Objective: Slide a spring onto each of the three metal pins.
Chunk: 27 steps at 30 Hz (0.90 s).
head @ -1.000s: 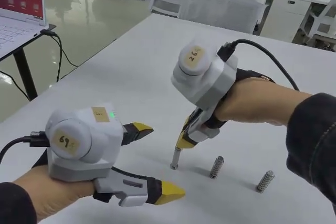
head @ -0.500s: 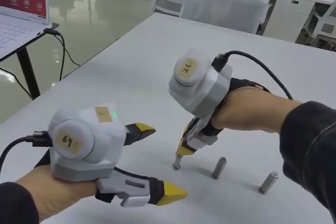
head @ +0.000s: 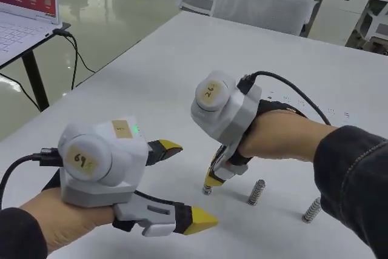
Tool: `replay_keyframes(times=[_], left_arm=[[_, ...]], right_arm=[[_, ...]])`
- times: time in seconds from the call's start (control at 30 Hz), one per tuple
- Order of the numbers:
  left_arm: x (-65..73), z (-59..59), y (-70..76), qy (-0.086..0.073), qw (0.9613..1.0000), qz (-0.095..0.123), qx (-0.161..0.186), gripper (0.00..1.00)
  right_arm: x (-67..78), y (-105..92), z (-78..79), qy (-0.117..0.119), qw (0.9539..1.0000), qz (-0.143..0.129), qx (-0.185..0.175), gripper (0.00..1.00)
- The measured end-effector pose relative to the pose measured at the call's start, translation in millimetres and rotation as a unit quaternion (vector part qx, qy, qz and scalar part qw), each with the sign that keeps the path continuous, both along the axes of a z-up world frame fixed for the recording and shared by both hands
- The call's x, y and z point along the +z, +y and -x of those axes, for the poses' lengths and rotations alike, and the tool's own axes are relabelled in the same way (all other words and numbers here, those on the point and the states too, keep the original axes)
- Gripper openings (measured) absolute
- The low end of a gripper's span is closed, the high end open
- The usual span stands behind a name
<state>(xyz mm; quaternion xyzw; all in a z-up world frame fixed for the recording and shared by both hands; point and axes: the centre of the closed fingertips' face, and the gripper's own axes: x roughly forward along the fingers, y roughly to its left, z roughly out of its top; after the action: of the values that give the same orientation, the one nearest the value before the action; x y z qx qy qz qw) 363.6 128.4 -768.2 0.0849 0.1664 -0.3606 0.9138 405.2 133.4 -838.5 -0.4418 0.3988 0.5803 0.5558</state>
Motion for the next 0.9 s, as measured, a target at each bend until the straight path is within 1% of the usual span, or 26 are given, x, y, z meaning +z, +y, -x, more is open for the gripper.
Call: replay_keyframes(times=[0.17, 0.27, 0.43, 0.53, 0.67, 0.77, 0.9], left_arm=[[-0.9, 0.1, 0.3, 0.001, 1.0, -0.002, 0.0, 0.73], [-0.6, -0.1, 0.8, 0.001, 1.0, -0.002, 0.001, 0.73], [-1.3, 0.1, 1.1, 0.001, 1.0, -0.003, 0.0, 0.73], [-1.9, 0.0, 0.9, 0.002, 1.0, -0.003, -0.001, 0.73], [-2.5, 0.5, -0.1, 0.003, 1.0, -0.004, -0.003, 0.73], [-3.1, 0.7, -0.7, 0.005, 1.0, -0.005, -0.004, 0.73], [-3.8, 1.0, -1.2, 0.005, 0.9999, -0.007, -0.006, 0.72]], right_arm=[[-7.7, -2.1, 1.2, 0.005, 1.0, 0.006, -0.002, 0.08], [-6.9, -0.9, 1.5, 0.008, 0.9999, 0.0, -0.006, 0.08], [-7.2, -0.9, -0.2, 0.006, 1.0, -0.003, -0.003, 0.09], [-7.1, -1.2, -0.8, 0.006, 0.9999, -0.008, -0.005, 0.14], [-4.7, -4.6, -3.3, 0.0, 0.9999, -0.012, -0.007, 0.18], [-0.4, -6.3, -6.7, -0.004, 0.9997, -0.021, -0.012, 0.22], [6.0, -13.3, -14.5, -0.013, 0.9993, -0.029, -0.019, 0.28]])
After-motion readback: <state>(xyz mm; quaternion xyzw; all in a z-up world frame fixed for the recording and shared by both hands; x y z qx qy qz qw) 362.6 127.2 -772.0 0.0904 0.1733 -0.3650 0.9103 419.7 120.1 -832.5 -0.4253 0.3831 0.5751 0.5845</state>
